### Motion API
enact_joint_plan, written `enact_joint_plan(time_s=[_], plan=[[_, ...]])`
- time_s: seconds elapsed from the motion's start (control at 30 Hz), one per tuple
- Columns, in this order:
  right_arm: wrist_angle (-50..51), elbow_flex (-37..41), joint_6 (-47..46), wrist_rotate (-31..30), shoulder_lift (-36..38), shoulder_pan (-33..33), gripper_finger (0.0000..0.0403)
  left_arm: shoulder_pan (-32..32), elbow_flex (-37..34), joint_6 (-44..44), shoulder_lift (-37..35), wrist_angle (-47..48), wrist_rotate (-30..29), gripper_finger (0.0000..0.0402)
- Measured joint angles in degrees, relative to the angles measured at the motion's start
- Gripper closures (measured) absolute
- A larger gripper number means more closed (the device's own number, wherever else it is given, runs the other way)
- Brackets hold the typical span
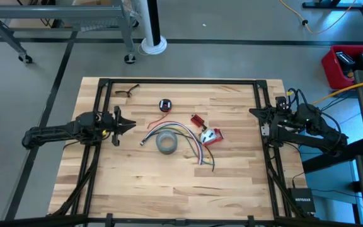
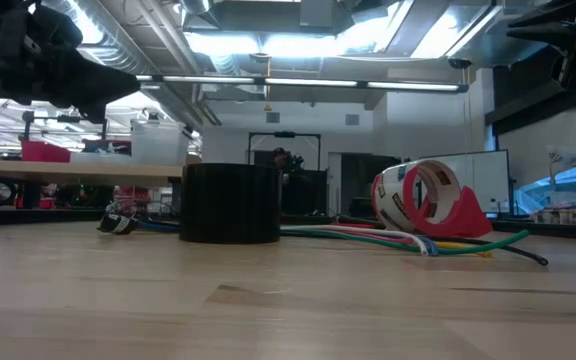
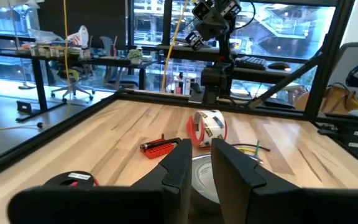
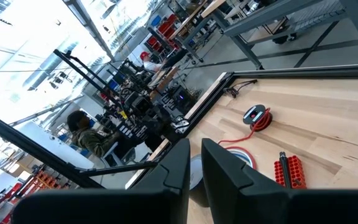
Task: Coil cords
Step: Return to Home Position
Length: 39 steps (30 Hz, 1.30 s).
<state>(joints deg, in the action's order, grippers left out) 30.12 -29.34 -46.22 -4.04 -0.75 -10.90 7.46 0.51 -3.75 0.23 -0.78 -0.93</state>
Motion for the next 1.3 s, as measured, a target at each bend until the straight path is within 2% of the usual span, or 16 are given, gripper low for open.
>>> enact_joint_plan(time_s=[0.33,0.47,0.83,1.3], plan=[[0.0,0.0,0.0,0.0,0.0,0.0,0.0358,0.0,0.0,-0.5,0.0,0.1,-0.1,0.0347],[0.0,0.0,0.0,0.0,0.0,0.0,0.0358,0.1,0.0,8.7,2.9,0.0,-1.4,0.0347],[0.0,0.0,0.0,0.0,0.0,0.0,0.0358,0.1,0.0,-1.2,4.9,0.0,-1.0,0.0347],[0.0,0.0,0.0,0.0,0.0,0.0,0.0358,0.1,0.0,-2.1,4.9,0.0,-1.0,0.0347]])
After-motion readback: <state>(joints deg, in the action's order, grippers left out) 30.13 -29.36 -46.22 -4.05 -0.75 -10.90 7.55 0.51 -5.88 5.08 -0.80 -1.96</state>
